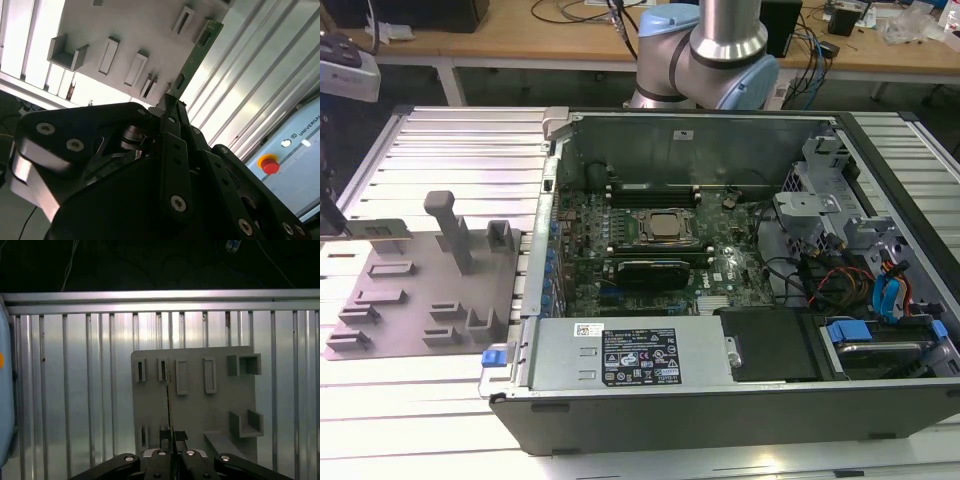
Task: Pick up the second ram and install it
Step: 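Pick up the second ram and move it above second insertion slot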
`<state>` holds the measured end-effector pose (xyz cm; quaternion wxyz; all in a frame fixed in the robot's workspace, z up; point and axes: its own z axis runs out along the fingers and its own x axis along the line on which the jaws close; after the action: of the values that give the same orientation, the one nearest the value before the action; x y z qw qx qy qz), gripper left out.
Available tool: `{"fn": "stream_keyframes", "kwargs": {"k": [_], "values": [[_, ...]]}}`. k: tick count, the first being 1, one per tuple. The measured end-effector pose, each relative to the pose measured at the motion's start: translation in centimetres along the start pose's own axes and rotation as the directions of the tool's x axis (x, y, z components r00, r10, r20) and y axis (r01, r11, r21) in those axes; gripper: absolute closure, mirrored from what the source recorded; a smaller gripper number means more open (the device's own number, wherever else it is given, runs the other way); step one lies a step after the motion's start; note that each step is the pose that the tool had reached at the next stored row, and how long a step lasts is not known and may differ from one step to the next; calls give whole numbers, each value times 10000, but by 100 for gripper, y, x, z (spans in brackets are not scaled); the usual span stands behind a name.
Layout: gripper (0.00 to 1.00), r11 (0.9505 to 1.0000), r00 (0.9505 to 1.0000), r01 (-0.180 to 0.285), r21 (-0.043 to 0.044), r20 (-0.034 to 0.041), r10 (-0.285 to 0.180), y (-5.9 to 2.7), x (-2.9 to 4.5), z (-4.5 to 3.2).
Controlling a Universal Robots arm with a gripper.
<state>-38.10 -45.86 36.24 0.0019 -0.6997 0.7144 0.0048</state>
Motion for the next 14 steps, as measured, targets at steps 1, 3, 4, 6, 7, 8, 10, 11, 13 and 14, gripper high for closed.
{"fn": "stream_keyframes", "kwargs": {"k": [1,3,4,6,7,8,10,11,13,14], "values": [[89,10000,10000,1,0,0,-1,0,0,-15],[89,10000,10000,0,1,0,0,0,0,-60],[89,10000,10000,0,1,1,0,0,-1,-74],[89,10000,10000,0,1,0,0,0,-1,-113],[89,10000,10000,0,2,1,0,0,-1,-137],[89,10000,10000,0,1,0,0,1,-1,-164],[89,10000,10000,0,0,0,0,1,-2,-195],[89,10000,10000,1,1,0,-1,1,-2,-204],[89,10000,10000,0,1,1,0,1,-2,-237],[89,10000,10000,0,2,1,0,1,-2,-248]]}}
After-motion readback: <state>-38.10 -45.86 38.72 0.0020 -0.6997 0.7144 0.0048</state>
